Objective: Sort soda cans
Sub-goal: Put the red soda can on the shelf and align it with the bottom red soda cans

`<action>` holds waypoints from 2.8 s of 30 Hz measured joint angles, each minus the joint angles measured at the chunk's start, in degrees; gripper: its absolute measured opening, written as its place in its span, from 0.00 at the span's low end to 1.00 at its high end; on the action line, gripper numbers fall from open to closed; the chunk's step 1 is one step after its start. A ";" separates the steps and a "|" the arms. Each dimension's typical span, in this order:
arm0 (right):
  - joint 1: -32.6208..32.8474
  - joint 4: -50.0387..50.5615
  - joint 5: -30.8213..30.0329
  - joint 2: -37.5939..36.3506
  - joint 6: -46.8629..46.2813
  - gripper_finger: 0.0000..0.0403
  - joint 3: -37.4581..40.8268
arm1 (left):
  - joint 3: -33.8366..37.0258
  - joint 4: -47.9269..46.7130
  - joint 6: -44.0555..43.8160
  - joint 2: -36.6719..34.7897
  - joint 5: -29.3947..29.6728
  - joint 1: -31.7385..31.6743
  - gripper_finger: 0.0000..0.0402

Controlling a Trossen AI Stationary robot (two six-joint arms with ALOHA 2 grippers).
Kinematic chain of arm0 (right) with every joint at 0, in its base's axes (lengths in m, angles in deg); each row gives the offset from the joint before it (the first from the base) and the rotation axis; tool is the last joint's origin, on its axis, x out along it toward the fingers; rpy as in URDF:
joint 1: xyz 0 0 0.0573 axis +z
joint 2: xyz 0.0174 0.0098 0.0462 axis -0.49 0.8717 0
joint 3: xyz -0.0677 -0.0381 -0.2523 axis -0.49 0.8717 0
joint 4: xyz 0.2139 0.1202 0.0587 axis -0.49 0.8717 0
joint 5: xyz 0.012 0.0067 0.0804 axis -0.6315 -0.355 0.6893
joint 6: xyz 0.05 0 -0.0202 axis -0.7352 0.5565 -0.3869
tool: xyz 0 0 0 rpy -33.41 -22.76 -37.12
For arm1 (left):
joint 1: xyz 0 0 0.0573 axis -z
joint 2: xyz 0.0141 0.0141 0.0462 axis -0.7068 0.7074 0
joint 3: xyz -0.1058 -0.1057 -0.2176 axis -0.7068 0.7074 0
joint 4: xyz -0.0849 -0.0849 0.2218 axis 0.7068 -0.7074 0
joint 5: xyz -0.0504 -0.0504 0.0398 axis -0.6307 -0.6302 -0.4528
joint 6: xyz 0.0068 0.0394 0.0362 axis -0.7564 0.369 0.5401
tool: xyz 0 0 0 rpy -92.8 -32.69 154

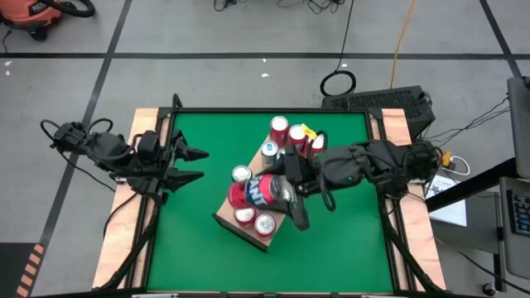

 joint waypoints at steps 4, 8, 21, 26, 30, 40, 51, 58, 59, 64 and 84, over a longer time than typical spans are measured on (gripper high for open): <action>-1.96 -0.02 0.01 0.02 2.44 0.76 0.00 | 0.00 -0.02 0.70 0.02 0.00 0.00 0.68; -3.84 -1.59 0.09 0.02 4.77 0.76 0.00 | 0.00 -0.04 0.71 0.93 1.16 0.00 0.79; -8.32 -7.83 3.21 1.20 8.26 0.76 0.00 | 0.00 0.02 3.33 5.43 6.22 0.00 0.88; -9.04 -9.84 3.45 1.96 8.26 0.76 0.00 | 0.04 2.05 10.40 6.43 6.85 -0.01 0.88; -9.64 -11.38 5.14 2.96 6.84 0.76 0.00 | 0.00 6.00 16.42 6.93 7.33 -0.22 0.88; -10.70 -13.85 6.41 4.11 2.79 0.76 0.00 | 0.04 7.11 17.80 6.90 2.81 -2.30 0.85; -10.92 -14.99 4.90 4.11 1.35 0.79 0.00 | 0.04 7.28 18.84 6.82 2.73 -2.32 0.71; -11.25 -17.01 2.34 4.09 -3.33 0.90 0.00 | 0.09 11.57 25.50 5.46 4.59 -2.33 0.71; -11.25 -17.20 2.01 4.07 -4.36 0.91 0.00 | 0.15 12.53 26.63 5.13 4.64 -2.27 0.71; -11.22 -17.59 -3.75 4.00 -9.21 0.94 0.00 | -1.85 15.51 36.17 4.40 7.00 -2.19 0.71; -12.88 -49.89 -10.26 12.57 -12.68 0.94 0.01 | -5.64 18.17 67.42 7.62 19.85 -1.20 0.71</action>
